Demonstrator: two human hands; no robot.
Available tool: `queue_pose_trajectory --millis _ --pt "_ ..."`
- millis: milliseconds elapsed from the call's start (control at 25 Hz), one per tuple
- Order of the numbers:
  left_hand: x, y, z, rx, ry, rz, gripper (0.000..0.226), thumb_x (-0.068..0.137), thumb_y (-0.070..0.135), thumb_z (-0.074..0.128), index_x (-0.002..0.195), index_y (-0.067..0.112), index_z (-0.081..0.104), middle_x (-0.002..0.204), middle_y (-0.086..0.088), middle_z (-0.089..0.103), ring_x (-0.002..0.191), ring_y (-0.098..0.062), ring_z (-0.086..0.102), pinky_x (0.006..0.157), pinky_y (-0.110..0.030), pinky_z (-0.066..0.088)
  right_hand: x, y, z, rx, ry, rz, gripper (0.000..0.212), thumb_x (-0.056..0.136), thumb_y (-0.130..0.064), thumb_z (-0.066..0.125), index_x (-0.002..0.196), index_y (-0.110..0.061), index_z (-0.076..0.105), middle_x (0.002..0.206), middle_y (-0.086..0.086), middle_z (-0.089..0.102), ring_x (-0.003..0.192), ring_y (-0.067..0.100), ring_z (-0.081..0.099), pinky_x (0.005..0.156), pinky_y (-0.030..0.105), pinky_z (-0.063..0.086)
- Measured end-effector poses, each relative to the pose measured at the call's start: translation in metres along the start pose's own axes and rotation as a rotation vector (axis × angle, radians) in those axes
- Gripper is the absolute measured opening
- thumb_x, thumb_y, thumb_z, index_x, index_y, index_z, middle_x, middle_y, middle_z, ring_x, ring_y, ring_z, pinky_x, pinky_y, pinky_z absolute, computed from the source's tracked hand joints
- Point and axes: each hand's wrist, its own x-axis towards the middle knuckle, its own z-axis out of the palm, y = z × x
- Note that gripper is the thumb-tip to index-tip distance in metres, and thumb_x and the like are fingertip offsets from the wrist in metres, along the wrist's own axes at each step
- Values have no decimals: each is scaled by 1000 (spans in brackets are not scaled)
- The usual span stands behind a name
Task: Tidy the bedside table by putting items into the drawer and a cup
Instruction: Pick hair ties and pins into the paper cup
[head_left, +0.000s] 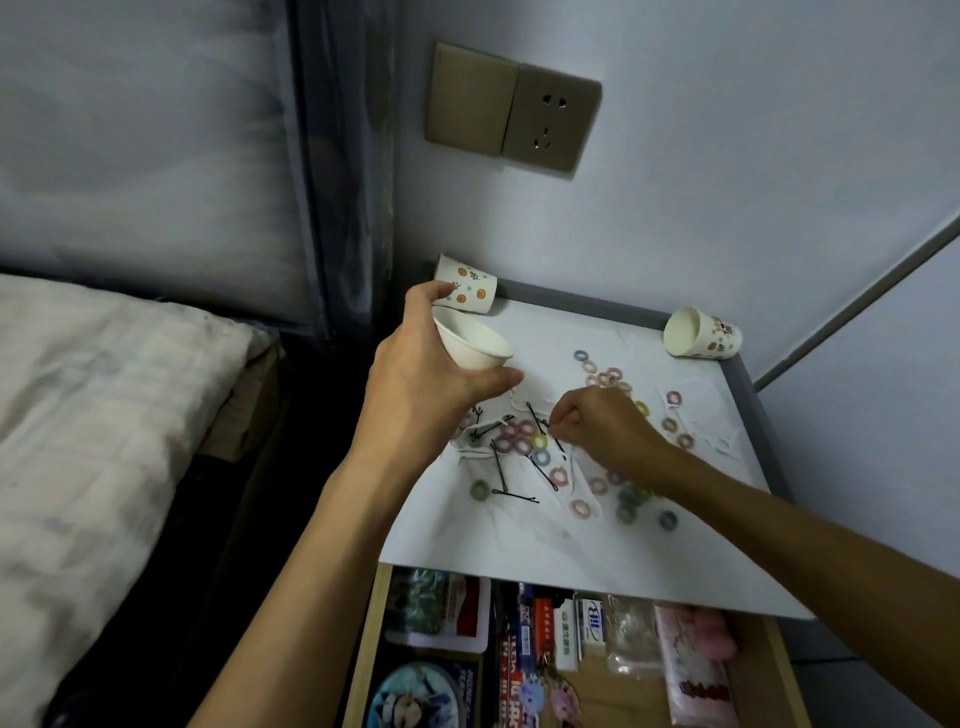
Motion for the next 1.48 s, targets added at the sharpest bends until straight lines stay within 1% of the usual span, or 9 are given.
queue_pose_trajectory --millis 160,320,560,800,960,1080,1240,1360,1480 --pt "-3 2 0 -9 -2 5 86 61 34 91 133 31 43 114 7 58 94 -10 57 70 -13 47 -1 -2 11 -38 9 111 19 88 -25 68 80 -10 76 76 5 74 69 17 68 69 33 56" --pt "-3 3 -3 -11 14 14 87 61 34 91 134 29 44 115 6 58 97 -12 57 74 -18 47 3 -2 15 -105 -36 167 26 91 -22 62 82 1 72 77 14 73 65 19 67 59 29 48" --pt "-3 4 -6 -18 10 3 87 62 34 90 135 30 43 117 6 58 96 -11 57 71 -12 46 4 -1 12 -115 5 223 17 88 -27 69 79 -14 74 76 2 73 73 18 69 73 32 57" --pt "-6 6 -3 -8 15 0 87 61 35 90 135 30 43 117 5 59 98 -13 58 81 -30 54 4 -5 16 -303 22 171 13 89 -26 66 94 -16 72 90 6 72 83 26 67 74 36 56" --pt "-6 6 -4 -3 18 2 87 61 35 90 134 29 43 114 6 58 98 -15 59 82 -32 54 3 -2 14 -203 -39 164 9 88 -20 66 89 -17 75 90 5 74 83 24 69 76 37 57" --pt "-6 6 -4 -3 21 -2 87 61 35 90 134 30 44 112 6 58 98 -15 60 83 -36 55 1 3 9 -151 -61 159 13 88 -11 62 82 -7 74 84 8 74 80 22 70 72 35 56" --pt "-5 6 -4 -8 23 -5 86 61 34 91 133 30 44 113 5 58 97 -14 59 83 -35 55 0 5 -3 -116 -27 175 14 90 -17 63 85 -6 71 86 11 73 79 23 67 70 32 50" --pt "-5 6 -3 -7 21 -4 87 61 35 90 134 30 44 116 4 58 99 -15 59 84 -35 55 -1 4 -4 -133 -45 141 14 88 -18 67 87 -6 74 83 13 73 78 23 70 74 32 54" --pt "-4 6 -2 -5 20 -7 87 61 35 90 135 30 44 116 5 58 98 -13 58 83 -31 54 -5 3 2 -210 -40 106 18 85 -9 61 72 -8 72 68 10 70 64 20 67 66 33 57"
